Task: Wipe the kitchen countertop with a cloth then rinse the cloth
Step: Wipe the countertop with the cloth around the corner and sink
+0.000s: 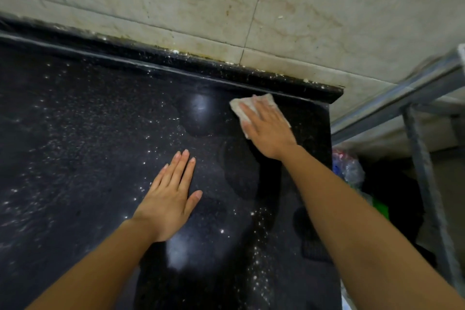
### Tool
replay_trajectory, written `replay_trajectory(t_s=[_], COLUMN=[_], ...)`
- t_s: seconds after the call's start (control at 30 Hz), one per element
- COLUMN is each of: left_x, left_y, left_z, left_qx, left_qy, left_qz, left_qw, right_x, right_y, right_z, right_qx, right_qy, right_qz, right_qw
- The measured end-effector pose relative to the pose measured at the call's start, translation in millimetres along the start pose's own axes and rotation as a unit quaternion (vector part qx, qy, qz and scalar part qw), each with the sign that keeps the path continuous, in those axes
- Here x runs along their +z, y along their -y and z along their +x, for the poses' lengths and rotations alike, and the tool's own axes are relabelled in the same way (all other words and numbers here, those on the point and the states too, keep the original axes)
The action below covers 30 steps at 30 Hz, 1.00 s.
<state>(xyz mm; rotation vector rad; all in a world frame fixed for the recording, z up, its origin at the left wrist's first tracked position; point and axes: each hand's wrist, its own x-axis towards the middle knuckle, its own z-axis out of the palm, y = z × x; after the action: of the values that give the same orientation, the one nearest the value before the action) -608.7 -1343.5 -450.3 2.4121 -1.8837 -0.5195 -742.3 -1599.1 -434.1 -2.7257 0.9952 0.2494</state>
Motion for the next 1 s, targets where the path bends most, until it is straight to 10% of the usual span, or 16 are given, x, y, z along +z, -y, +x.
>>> replay_trajectory(t_s=[0.3, 1.0], left_x=[-10, 41], left_y=[-5, -98], left_z=[1, -150], left_qx=[-0.02, -0.119], left_qy=[0.058, -0.005], left_qz=[-0.023, -0.101], left_qw=[0.998, 0.988], right_x=[14, 71], right_y=[-50, 13], right_z=[-80, -290], right_qx=[0.142, 0.103], right_qy=[0.016, 0.051], right_qz=[0.034, 0.003], right_qw=[0.989, 0.993])
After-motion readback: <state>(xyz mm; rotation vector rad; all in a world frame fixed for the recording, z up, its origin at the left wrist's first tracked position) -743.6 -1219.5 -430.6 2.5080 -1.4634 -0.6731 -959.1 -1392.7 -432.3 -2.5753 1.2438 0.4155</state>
